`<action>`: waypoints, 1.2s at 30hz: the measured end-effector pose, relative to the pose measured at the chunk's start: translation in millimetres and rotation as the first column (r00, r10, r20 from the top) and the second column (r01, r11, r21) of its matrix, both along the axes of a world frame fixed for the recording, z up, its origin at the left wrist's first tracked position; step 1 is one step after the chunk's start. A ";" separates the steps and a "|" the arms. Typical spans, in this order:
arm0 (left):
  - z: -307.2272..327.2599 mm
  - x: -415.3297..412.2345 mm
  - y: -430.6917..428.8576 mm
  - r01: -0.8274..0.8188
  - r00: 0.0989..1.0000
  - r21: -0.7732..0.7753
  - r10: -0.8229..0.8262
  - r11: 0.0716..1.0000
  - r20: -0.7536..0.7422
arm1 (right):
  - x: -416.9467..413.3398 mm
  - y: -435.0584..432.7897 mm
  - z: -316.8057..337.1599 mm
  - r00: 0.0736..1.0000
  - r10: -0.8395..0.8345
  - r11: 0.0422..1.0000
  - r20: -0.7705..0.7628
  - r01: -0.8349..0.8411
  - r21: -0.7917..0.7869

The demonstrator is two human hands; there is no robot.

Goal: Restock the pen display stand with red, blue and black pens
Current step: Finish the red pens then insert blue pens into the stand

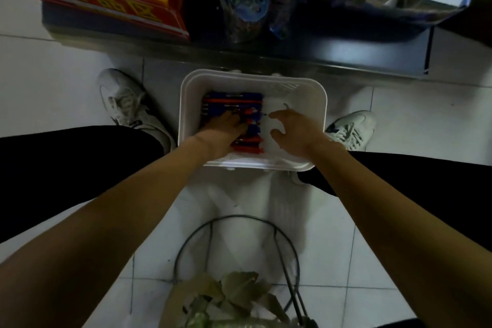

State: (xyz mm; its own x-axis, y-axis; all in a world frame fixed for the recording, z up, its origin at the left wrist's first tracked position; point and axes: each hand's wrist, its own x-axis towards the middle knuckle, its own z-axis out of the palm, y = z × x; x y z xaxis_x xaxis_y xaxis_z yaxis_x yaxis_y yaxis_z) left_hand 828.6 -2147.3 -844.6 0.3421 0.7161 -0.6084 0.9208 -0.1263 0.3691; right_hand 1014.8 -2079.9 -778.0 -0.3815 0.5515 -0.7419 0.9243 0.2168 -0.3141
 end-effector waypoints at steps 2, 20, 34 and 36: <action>-3.3 2.2 3.2 0.086 0.993 0.018 -0.084 0.996 -0.084 | 0.5 1.3 -0.5 1.000 -0.013 1.000 0.010 0.013 0.003; 25.6 -5.4 1.0 -0.355 0.895 -0.145 0.380 0.924 0.234 | -2.6 -7.0 4.8 0.996 -0.090 0.996 0.001 0.090 -0.025; 0.7 -1.5 30.4 -0.530 0.844 -0.054 0.533 0.846 0.061 | -1.4 -3.5 -4.3 0.991 -0.133 0.990 -0.019 0.132 -0.044; 3.4 -1.8 34.9 -0.488 0.869 -0.045 0.490 0.872 0.066 | -2.8 -0.7 -5.6 0.990 -0.141 0.989 -0.022 0.139 -0.053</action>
